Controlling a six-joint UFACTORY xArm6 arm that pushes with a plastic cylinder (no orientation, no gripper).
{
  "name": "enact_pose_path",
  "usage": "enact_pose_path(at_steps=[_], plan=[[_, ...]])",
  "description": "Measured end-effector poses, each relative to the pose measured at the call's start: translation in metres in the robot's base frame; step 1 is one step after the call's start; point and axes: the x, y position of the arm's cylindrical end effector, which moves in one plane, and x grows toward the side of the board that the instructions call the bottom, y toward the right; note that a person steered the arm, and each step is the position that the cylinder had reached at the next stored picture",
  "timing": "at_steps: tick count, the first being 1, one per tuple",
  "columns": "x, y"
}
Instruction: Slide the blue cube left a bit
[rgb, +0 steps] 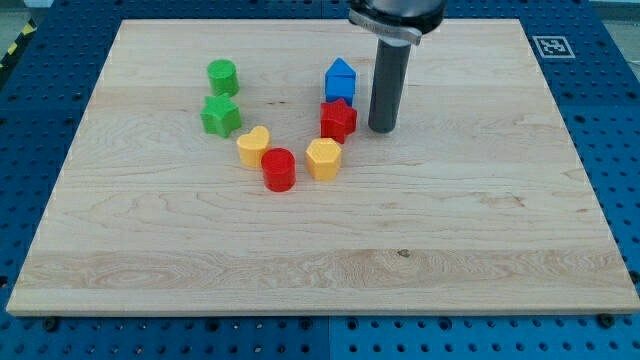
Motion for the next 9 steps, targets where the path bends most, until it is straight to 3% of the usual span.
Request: enact_pose_path(at_steps=[4,7,9], plan=[[0.000,-0.040],[-0.007,0.035],[-0.016,0.036]])
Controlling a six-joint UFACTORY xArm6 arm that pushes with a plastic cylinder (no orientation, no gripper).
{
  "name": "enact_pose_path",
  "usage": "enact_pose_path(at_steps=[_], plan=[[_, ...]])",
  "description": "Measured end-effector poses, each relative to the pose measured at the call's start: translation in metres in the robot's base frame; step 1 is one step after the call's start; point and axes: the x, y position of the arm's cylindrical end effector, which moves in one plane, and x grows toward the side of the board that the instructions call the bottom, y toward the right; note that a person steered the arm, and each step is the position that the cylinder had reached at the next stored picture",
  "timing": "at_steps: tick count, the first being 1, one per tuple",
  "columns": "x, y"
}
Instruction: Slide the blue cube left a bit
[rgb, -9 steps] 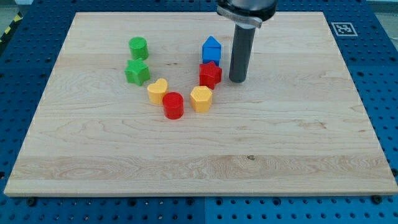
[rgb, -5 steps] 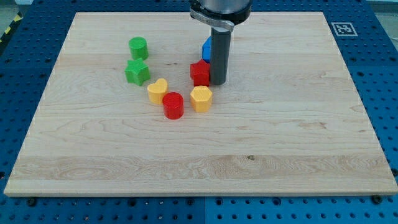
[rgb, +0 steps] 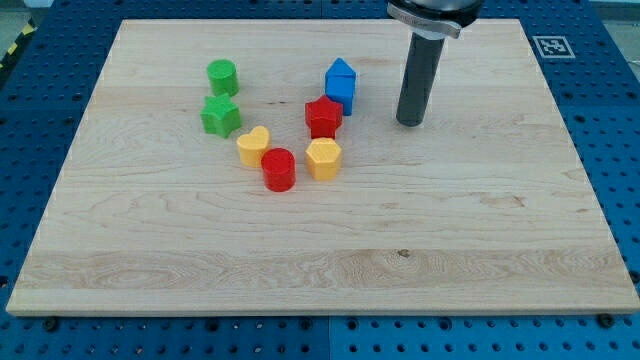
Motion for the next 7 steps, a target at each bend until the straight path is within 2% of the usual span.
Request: enact_pose_path(at_steps=[3,7], plan=[[-0.011,-0.059],[-0.038,-0.071]])
